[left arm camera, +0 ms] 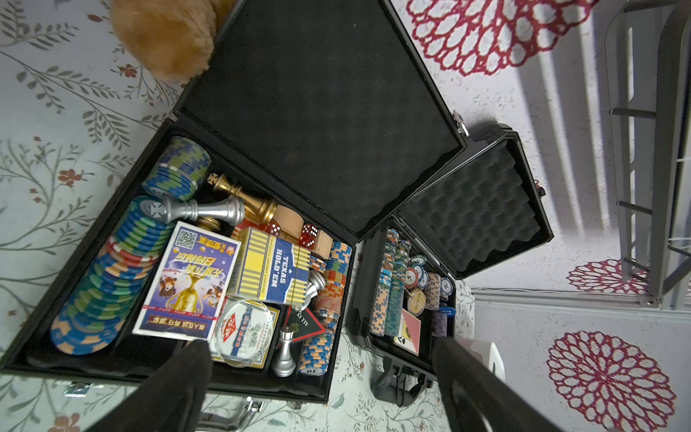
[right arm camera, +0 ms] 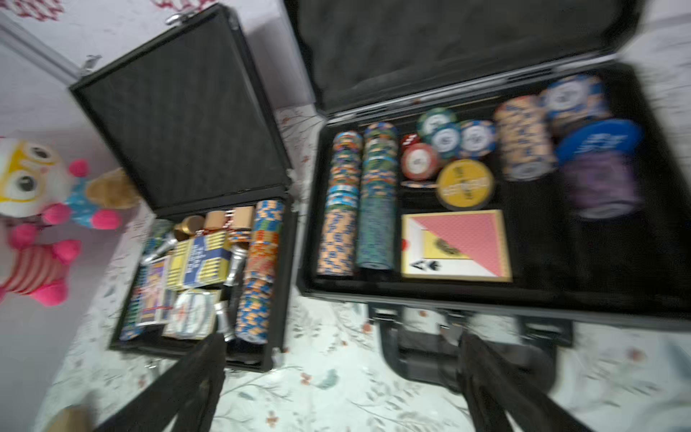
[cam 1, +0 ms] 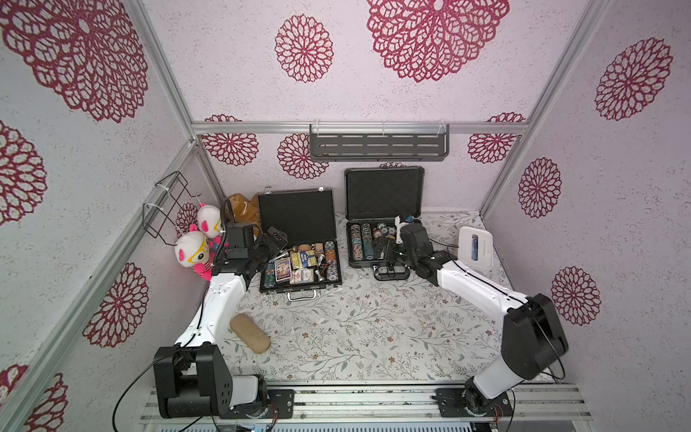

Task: Open the poker set cases
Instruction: Open the case lid on the poker set case, then reset both arms

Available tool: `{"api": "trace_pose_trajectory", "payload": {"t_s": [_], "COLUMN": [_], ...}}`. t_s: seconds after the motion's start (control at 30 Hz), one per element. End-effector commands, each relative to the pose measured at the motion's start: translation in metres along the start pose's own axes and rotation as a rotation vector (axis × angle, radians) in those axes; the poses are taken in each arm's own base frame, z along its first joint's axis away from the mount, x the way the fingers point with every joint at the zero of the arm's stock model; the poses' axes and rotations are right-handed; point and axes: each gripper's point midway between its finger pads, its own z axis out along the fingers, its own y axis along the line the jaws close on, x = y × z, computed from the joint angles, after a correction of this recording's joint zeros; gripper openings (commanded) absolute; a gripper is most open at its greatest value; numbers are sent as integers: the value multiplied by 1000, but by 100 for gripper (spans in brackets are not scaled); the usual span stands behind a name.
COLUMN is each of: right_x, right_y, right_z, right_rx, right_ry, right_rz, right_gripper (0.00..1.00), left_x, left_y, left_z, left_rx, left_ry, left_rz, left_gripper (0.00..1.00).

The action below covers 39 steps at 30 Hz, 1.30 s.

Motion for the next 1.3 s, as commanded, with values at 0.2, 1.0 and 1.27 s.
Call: {"api": "trace_pose_trajectory", "payload": {"t_s": [0.2,1.0,1.27], "right_x": [-5,34,44], "right_y": [-144,-248,-256], "right_z": [-76,-53,-60], "right_rx": [557,672,564], "right_ry": [-354,-394,-533], "right_rz": [-144,-167,-156], "right_gripper": [98,99,99], "left_x": [5,-12,-12], "left_y": [54,46,29], "left_z": [-23,-57,-54], "left_rx": [-225,-204,-146], "left_ry": [-156,-292,-307], "left_rz": [51,117,149], "left_gripper": [97,97,97]}}
